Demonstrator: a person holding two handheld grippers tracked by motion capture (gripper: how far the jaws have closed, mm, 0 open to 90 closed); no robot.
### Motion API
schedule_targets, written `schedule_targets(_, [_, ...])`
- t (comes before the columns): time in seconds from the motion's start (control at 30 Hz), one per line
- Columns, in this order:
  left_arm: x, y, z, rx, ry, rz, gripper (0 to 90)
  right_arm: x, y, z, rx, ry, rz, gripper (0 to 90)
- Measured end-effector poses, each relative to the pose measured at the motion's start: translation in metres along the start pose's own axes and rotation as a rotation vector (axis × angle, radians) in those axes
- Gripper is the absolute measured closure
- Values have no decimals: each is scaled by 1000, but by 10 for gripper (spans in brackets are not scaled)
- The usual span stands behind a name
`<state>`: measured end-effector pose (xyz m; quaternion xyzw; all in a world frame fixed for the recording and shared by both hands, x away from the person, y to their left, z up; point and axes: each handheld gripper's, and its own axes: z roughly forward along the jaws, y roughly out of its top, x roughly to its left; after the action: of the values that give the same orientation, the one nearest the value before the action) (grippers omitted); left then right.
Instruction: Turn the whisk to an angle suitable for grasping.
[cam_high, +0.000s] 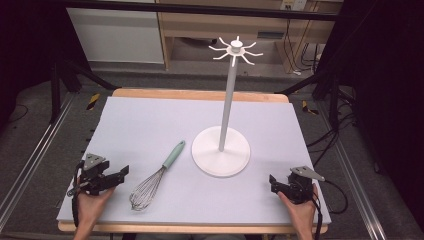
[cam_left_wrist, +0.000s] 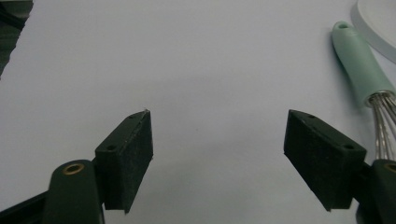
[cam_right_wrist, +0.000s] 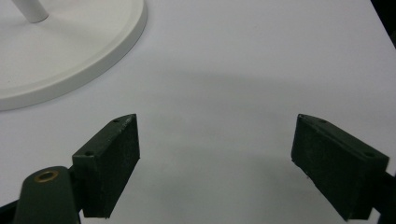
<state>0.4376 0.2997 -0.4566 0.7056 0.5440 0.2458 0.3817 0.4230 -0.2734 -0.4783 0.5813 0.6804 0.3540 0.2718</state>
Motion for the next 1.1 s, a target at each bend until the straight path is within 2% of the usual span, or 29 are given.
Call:
schedule_targets(0.23, [-5,6,-6,-17,-46,-21,248,3,-1,-1,3,15,-13,157])
schedule_targets(0.4, [-8,9,-10,-20,-72,-17,249,4,-1,-2,1,19,-15,158])
schedule_targets(0.77, [-18,18,-17,-30,-115,6,255,5,-2,-2,5,27,-24,158])
schedule_targets(1.1, [-31,26,-22,-29,-147,48,261,6,-2,-2,10,24,-24,159])
